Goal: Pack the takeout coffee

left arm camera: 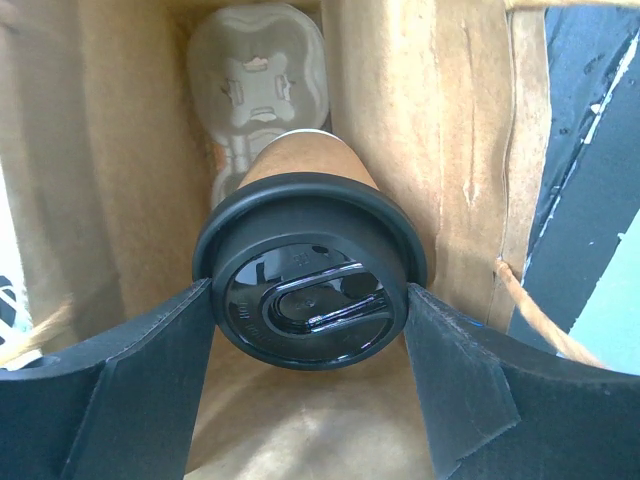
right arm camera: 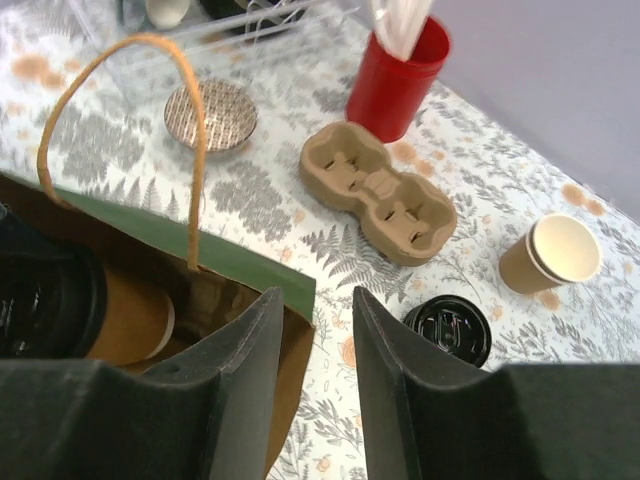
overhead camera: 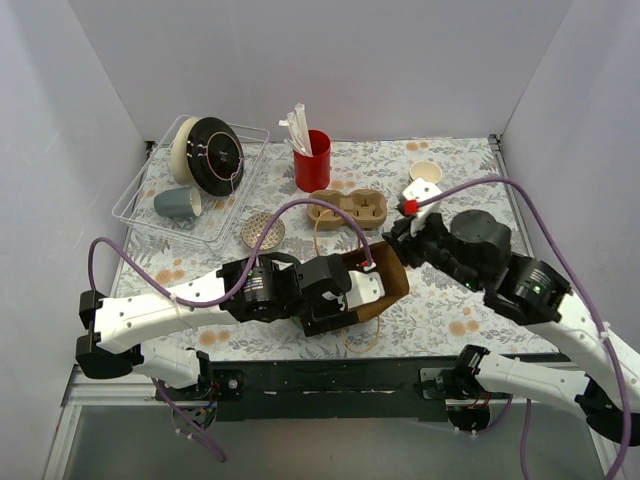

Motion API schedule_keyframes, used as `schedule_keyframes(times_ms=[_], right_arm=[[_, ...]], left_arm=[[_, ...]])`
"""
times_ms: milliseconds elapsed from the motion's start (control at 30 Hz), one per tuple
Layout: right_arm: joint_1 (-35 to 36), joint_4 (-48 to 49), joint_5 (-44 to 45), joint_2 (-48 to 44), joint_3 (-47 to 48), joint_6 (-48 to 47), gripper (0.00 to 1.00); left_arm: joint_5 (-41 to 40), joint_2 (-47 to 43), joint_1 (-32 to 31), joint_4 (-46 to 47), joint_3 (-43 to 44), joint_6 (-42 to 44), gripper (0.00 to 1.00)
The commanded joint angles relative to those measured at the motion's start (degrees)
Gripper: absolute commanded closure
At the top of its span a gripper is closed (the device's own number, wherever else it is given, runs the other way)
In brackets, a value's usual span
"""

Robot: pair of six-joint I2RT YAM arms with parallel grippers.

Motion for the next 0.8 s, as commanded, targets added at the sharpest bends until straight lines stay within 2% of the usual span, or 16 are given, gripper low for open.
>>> schedule_keyframes(times_ms=[0,67,233,367,433,500,600,767], right_arm=[[-6.64,0.35,-14.75,4.86,3.56,-9.87,0.55],[-12.33,-1.68,-23.96,6.98,4.62,-12.06,0.53],[-21.4,-1.94,-35.15,5.84,5.85,-19.43,0.53],[-23.18,-11.95,-43.42,9.97,11.56,-22.44,0.52],[-23.35,-12.41,-46.06,9.98,13.92,-22.53,0.48],[-23.27,-13.46,-52.29,9.89,14.73,-23.59,0.45],[-23.36,-12.68,-60.3,7.18,11.5,-22.54,0.41],[-23.27,-10.39,-62.95,0.84,2.88,-18.32,0.38]], left_arm=[[1.59,-2.79,-0.18,1.8,-2.24,0.14,1.0],[2.03,-3.23,-0.18,1.19,-2.94,-0.12,1.0],[2.56,-5.07,-0.18,1.19,-4.96,-0.12,1.0],[2.38,-6.13,-0.18,0.66,-5.93,-0.3,1.0],[2.21,-6.31,-0.1,0.57,-5.85,-0.3,1.0],[2.21,-6.48,-0.1,0.49,-5.93,-0.21,1.0],[2.03,-6.57,-0.18,0.84,-6.11,-0.03,1.0],[2.03,-6.31,-0.18,1.28,-6.37,0.14,1.0]])
